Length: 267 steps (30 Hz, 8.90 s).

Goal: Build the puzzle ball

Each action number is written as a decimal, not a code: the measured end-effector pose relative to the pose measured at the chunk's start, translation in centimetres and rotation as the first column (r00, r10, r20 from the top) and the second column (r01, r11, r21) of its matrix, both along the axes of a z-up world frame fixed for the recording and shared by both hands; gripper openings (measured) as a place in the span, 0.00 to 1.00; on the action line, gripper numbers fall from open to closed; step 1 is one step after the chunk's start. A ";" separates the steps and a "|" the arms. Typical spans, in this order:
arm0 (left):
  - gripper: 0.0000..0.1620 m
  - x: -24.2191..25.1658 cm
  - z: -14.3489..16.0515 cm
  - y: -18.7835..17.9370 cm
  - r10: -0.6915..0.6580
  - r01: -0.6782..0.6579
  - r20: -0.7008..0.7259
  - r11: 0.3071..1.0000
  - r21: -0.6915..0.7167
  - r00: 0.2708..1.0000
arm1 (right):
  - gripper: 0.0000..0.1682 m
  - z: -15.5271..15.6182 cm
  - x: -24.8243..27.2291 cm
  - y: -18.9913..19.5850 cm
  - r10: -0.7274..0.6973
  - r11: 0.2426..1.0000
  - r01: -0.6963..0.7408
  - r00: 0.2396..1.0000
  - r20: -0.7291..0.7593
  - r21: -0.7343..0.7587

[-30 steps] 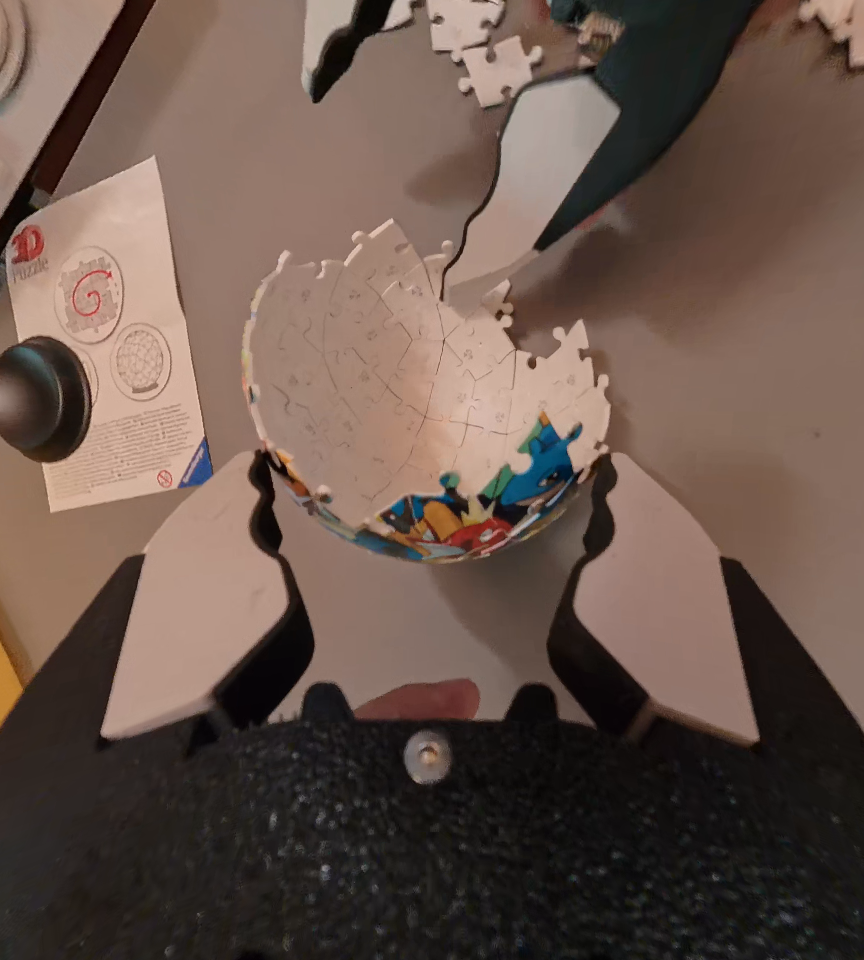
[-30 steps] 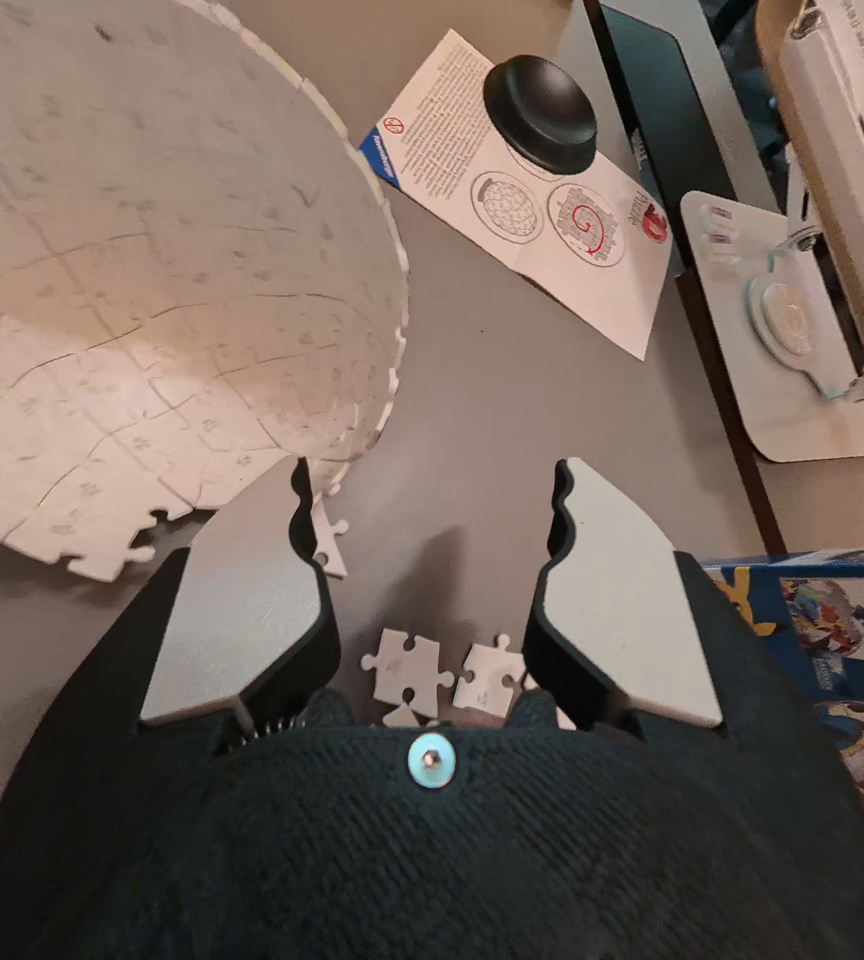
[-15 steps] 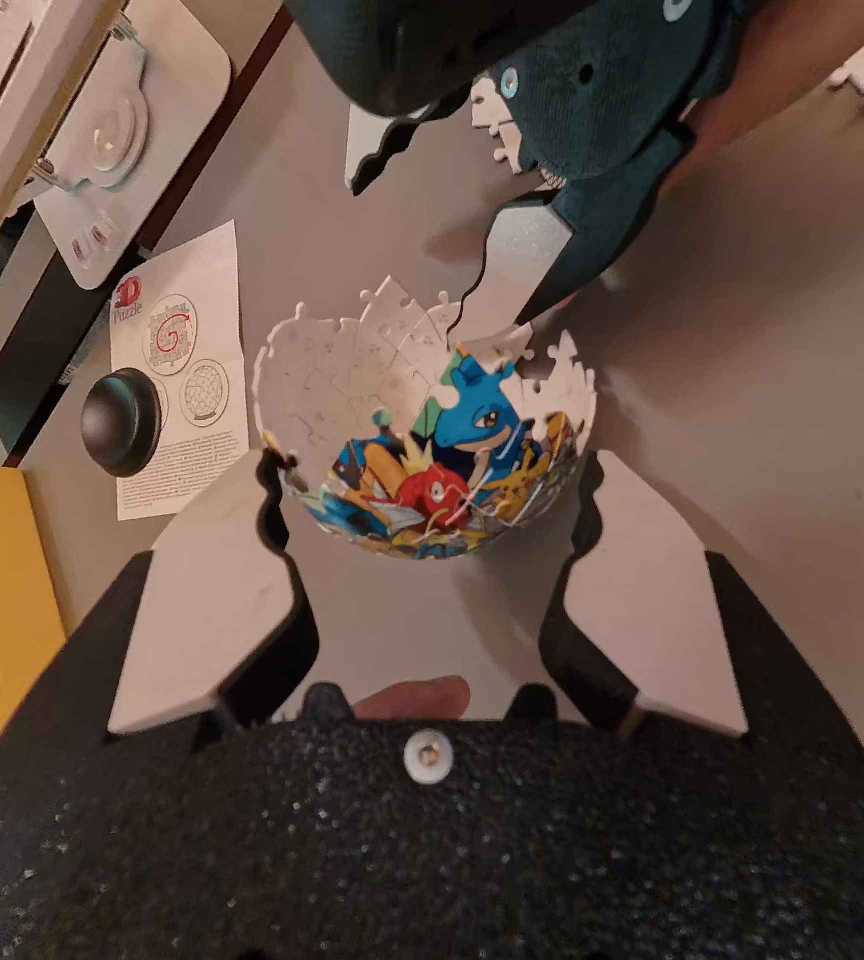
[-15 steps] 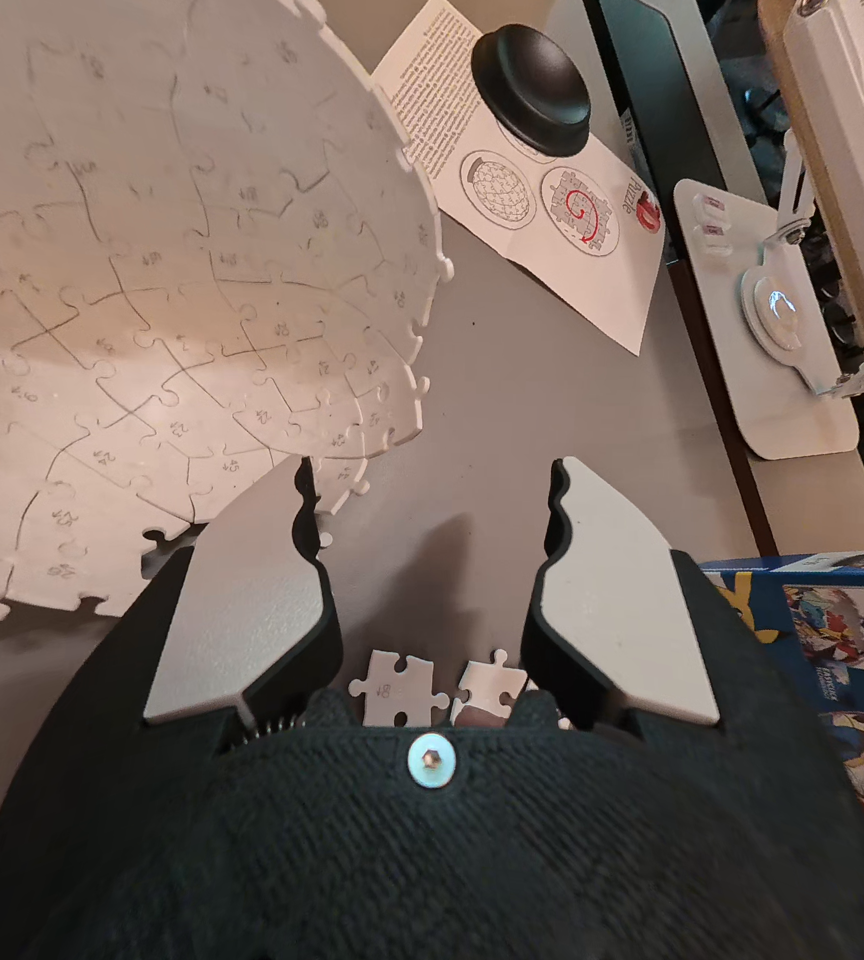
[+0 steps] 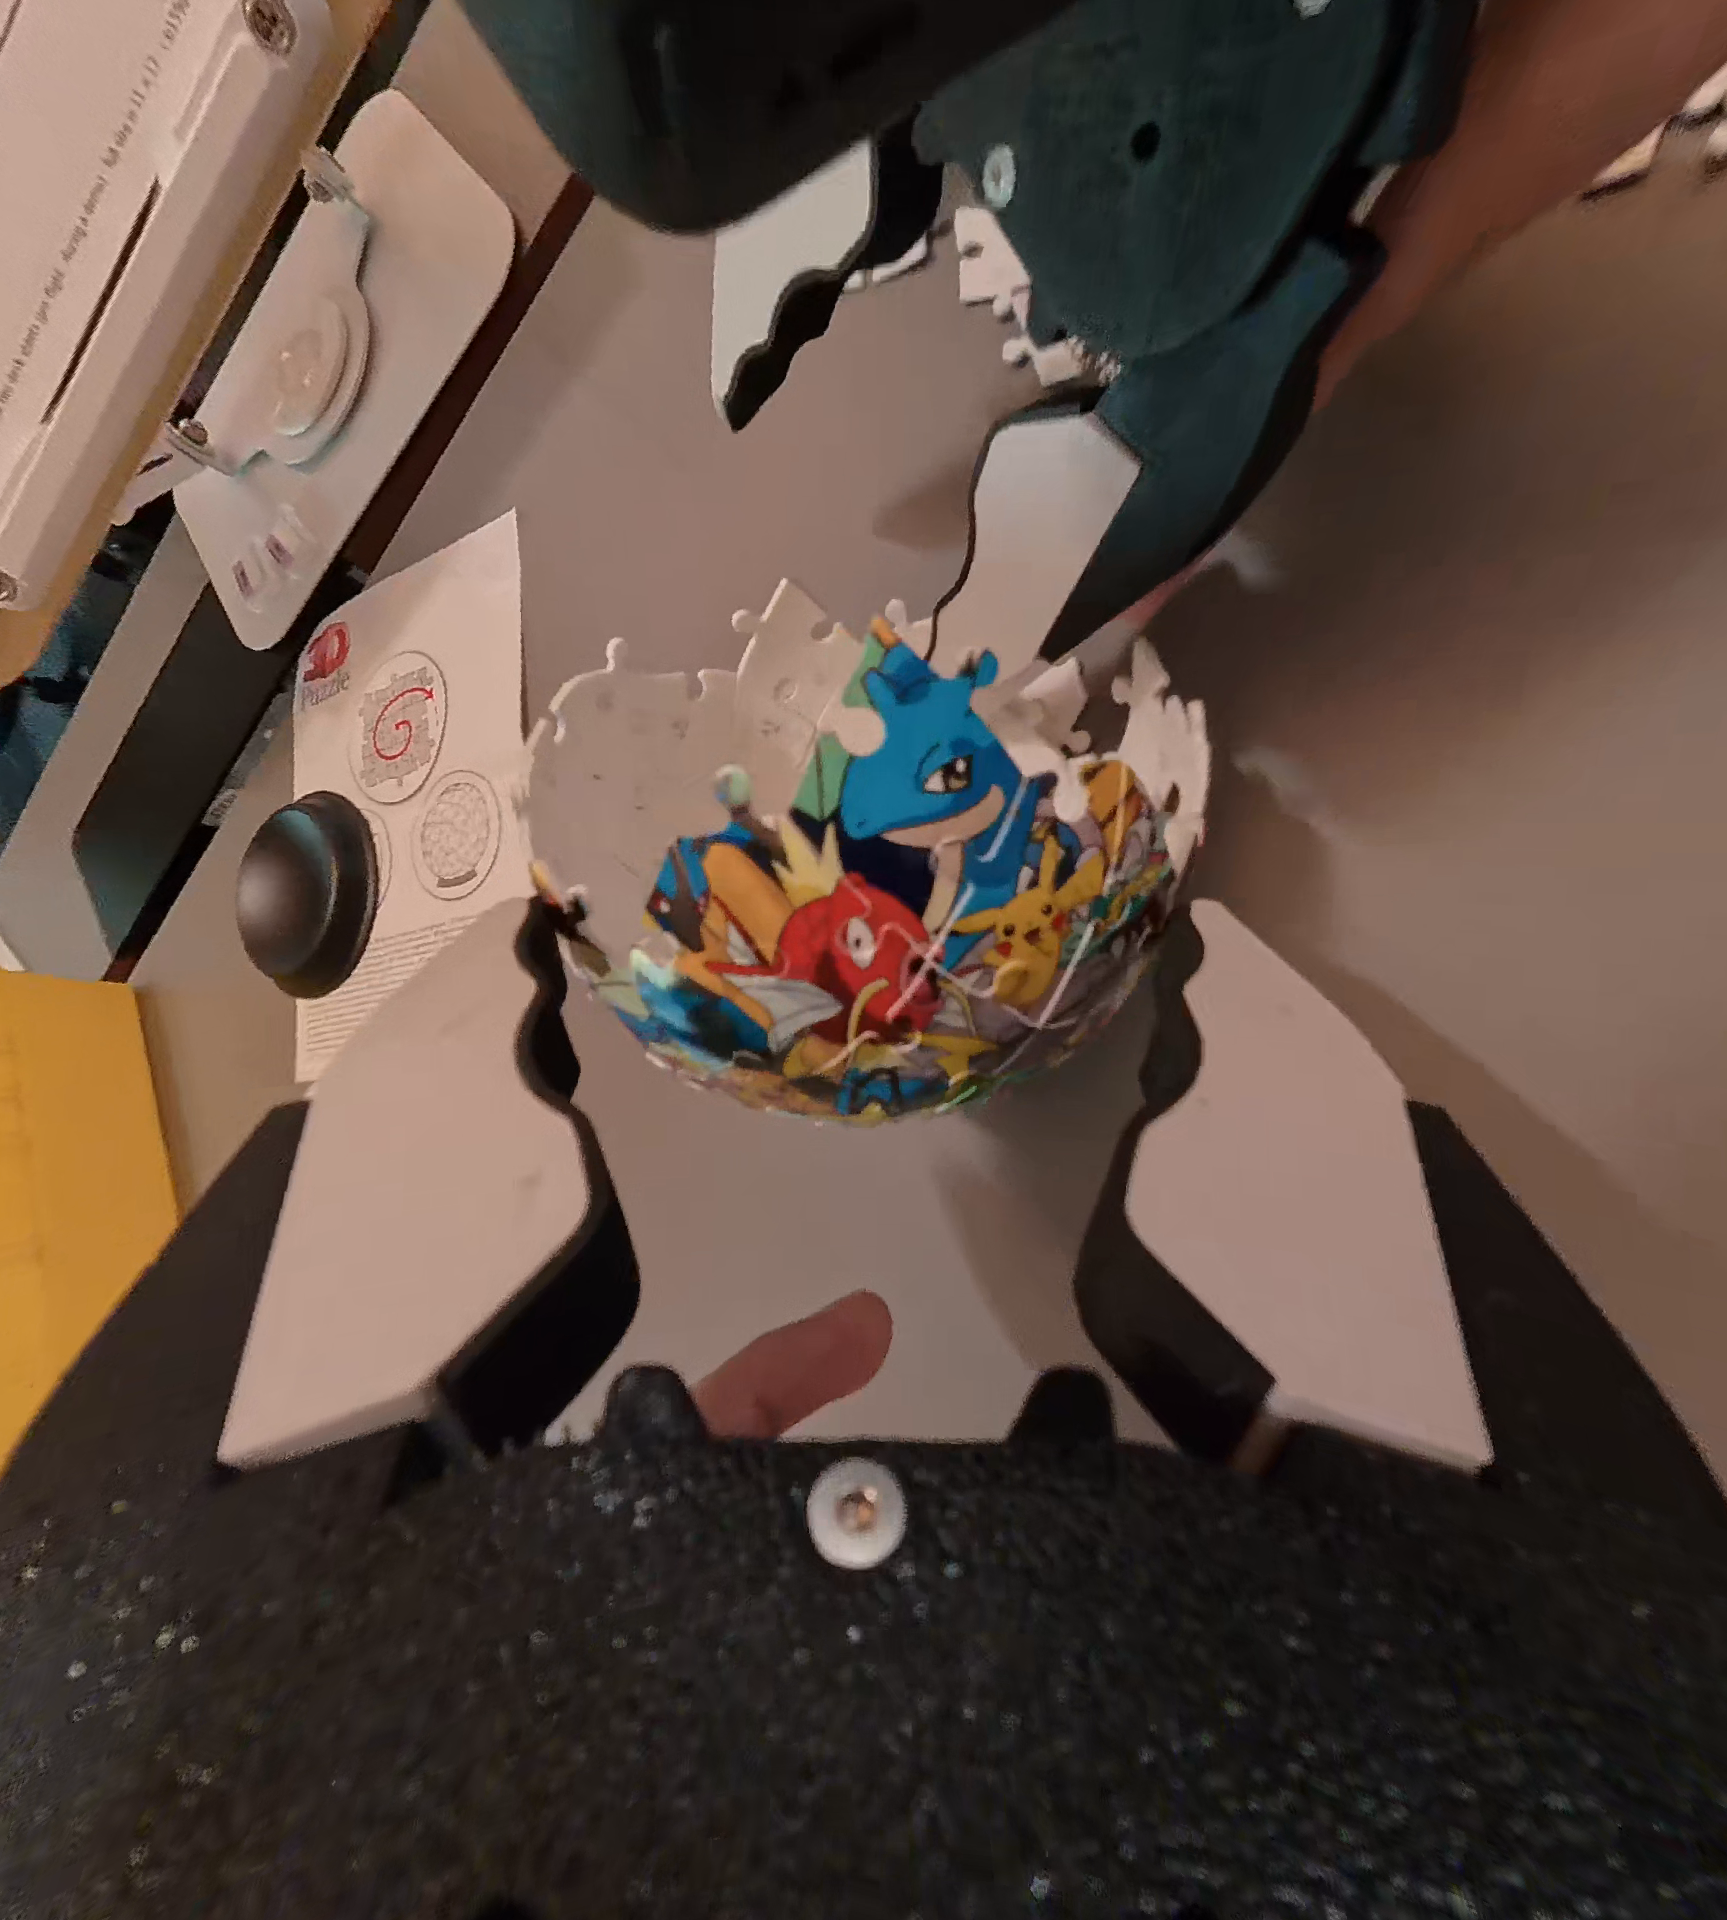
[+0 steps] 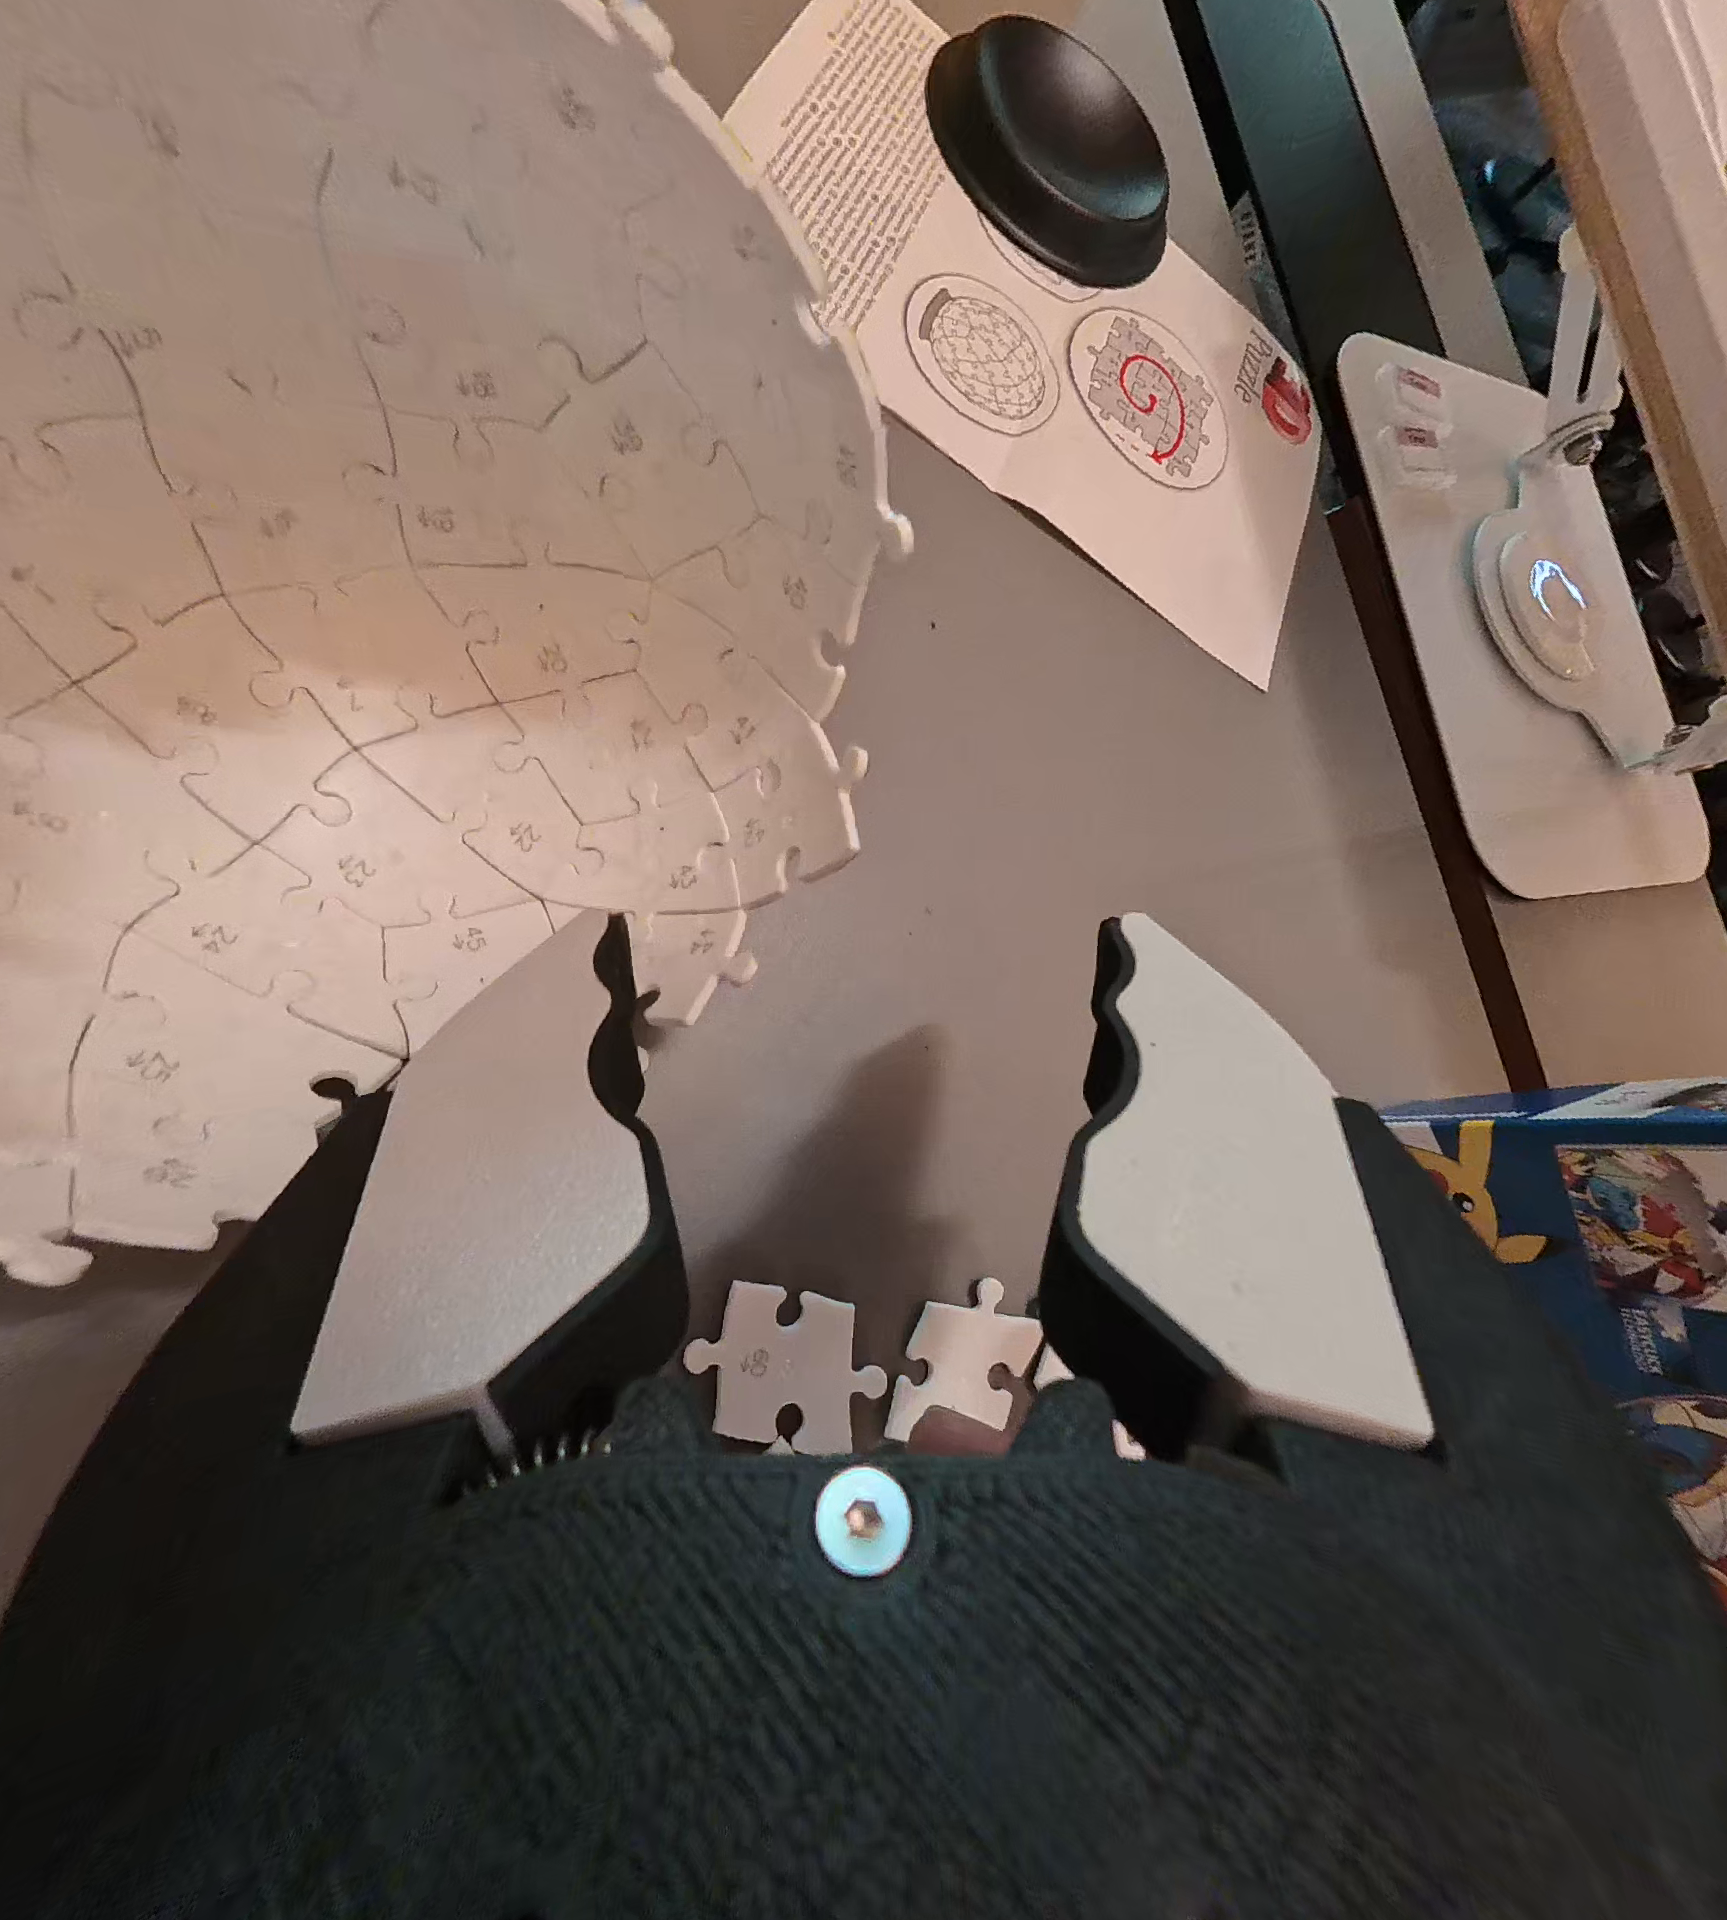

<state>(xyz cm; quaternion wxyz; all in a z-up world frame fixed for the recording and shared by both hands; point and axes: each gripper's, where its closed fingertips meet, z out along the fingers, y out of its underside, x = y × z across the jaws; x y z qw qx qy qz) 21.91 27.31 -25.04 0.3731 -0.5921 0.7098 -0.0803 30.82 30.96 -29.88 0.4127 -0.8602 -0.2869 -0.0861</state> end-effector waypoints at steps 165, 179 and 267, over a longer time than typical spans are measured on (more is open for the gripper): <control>0.66 -1.7 -0.6 0.5 0.012 -0.010 0.360 1.000 -0.008 0.933 | 0.35 3.0 1.1 -3.3 0.133 0.989 -0.136 0.990 0.048 0.058; 0.66 -2.5 -1.2 1.3 0.064 -0.046 0.353 0.997 -0.059 0.933 | 0.37 -1.6 0.3 -4.2 0.166 0.976 -0.167 0.986 -0.021 -0.137; 0.52 -4.2 -3.4 2.0 -0.070 0.045 0.166 0.988 0.147 0.984 | 0.37 -2.3 -1.4 -4.9 0.231 0.949 -0.233 0.972 -0.034 -0.213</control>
